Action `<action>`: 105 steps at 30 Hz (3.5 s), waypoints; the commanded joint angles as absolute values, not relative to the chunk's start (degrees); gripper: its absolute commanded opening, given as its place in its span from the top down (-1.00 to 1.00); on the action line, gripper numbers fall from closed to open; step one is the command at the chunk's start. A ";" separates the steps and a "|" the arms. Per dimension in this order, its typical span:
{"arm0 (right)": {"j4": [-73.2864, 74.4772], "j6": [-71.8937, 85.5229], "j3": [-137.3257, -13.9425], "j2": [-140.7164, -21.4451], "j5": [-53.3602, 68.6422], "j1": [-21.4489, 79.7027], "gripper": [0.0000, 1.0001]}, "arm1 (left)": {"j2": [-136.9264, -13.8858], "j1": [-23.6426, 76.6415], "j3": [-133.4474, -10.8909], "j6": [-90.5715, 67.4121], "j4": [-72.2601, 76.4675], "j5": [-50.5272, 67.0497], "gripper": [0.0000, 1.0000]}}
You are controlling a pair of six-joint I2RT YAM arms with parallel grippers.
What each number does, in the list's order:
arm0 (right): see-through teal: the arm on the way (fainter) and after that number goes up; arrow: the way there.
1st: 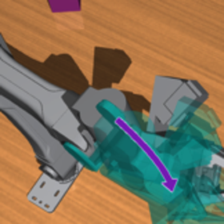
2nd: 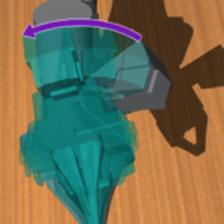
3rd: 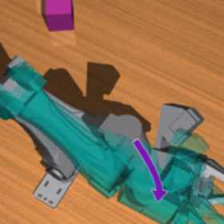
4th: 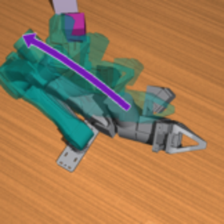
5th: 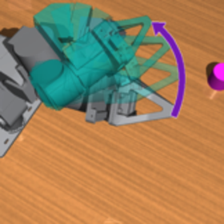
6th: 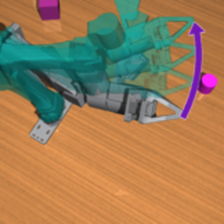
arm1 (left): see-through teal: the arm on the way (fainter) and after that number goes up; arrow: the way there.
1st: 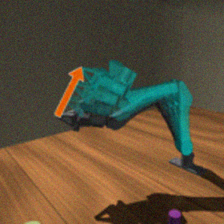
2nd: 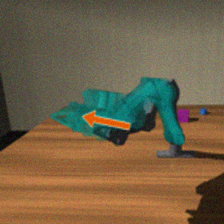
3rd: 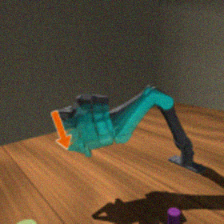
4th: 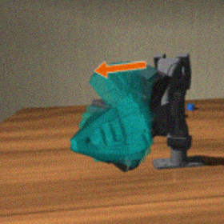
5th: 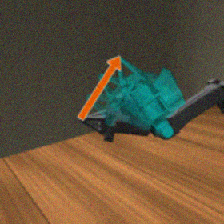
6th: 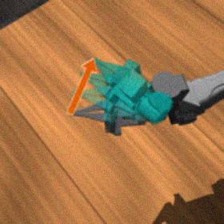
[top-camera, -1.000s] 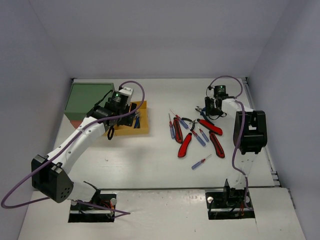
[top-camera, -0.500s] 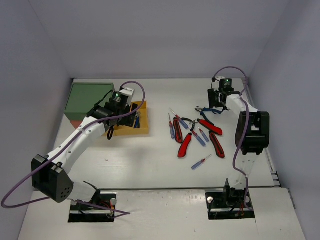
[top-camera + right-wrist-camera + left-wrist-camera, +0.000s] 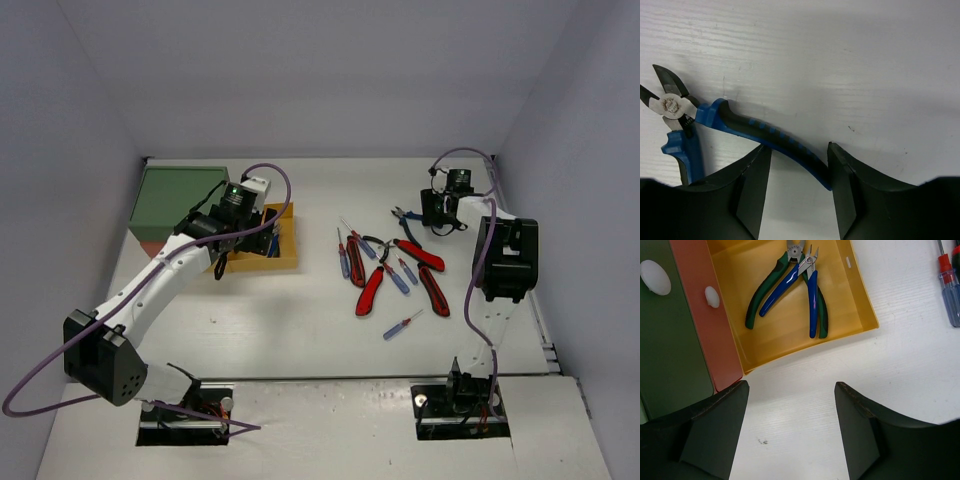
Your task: Sort the tools into containers
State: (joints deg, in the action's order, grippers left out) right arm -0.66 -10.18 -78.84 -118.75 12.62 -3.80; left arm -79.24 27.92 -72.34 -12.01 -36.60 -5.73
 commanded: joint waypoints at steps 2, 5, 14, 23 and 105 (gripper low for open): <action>0.57 -8.90 -74.63 -116.09 13.42 -4.48 0.57 | -78.57 27.42 -73.83 -11.62 -34.89 -5.25 -0.31; 0.53 -7.15 -73.86 -115.36 13.27 -4.48 0.96 | -78.64 27.42 -73.74 -11.54 -34.80 -5.36 -0.31; -2.62 -3.56 -74.19 -108.37 12.41 -3.88 1.00 | -79.01 27.51 -73.82 -11.60 -34.46 -4.31 -0.31; -3.96 3.97 -68.63 -92.76 7.77 1.98 1.00 | -77.83 29.00 -74.59 -14.42 -33.87 -3.54 -0.31; -4.58 26.34 -44.40 -58.87 -14.08 42.46 -0.58 | -96.72 32.89 -90.72 -11.33 -38.12 -32.73 1.00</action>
